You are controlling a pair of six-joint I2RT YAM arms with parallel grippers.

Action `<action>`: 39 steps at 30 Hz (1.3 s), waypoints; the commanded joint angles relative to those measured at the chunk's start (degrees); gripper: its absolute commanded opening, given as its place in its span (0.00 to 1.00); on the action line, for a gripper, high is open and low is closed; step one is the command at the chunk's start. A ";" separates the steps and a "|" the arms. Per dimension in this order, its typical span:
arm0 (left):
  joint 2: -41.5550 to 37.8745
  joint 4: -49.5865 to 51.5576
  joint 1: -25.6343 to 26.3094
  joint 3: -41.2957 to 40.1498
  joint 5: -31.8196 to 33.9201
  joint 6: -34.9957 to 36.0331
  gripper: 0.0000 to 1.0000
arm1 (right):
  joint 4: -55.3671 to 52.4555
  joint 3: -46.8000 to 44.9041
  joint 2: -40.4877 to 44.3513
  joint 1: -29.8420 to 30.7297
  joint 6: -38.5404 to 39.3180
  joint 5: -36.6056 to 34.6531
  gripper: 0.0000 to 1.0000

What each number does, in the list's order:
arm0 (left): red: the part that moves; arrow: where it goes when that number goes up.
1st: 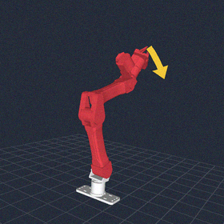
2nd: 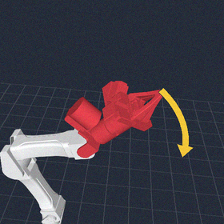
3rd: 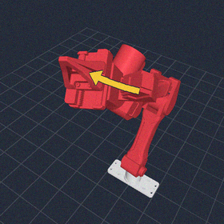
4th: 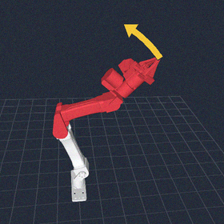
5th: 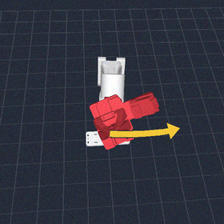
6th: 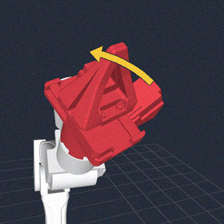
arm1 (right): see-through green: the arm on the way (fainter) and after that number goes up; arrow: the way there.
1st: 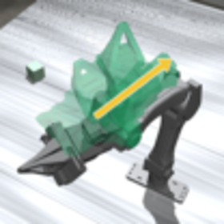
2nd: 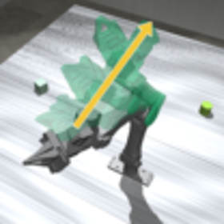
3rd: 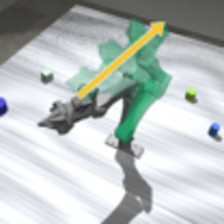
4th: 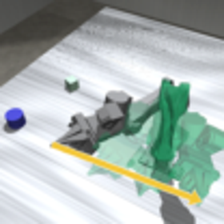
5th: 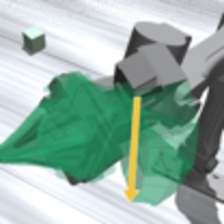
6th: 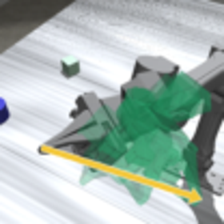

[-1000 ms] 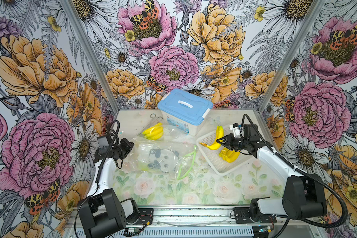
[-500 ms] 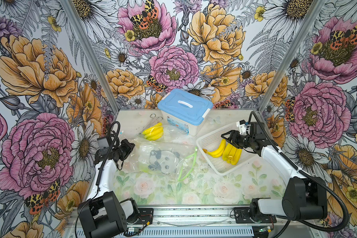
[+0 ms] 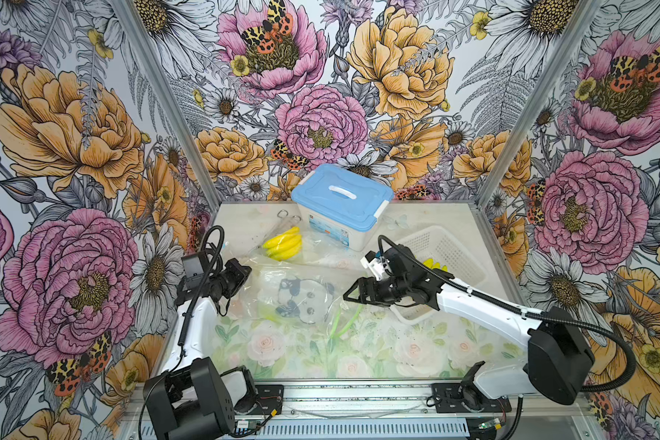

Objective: Open the zip-top bag and take out the banana
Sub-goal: Place the banana in the basket, then place the zipper food storage bag at the corner of the board.

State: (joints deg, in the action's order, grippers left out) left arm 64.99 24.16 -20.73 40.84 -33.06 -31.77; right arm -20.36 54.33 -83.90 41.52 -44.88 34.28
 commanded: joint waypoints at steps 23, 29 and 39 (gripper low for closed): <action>-0.15 3.76 -3.57 -0.26 0.33 0.86 0.00 | 6.14 1.26 -6.27 8.91 1.01 -6.48 0.04; 0.44 5.10 -5.27 2.00 -1.49 1.91 0.00 | 6.21 2.06 -3.62 8.92 2.53 -7.45 0.00; 1.92 6.63 -11.72 7.08 -3.47 1.12 0.98 | 6.01 16.18 2.94 5.09 10.11 -5.70 0.00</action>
State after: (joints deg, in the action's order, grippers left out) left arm 66.41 30.28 -31.09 46.06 -35.16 -29.82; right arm -16.43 66.54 -85.95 48.80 -38.33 28.58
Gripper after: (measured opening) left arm 0.690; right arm 0.050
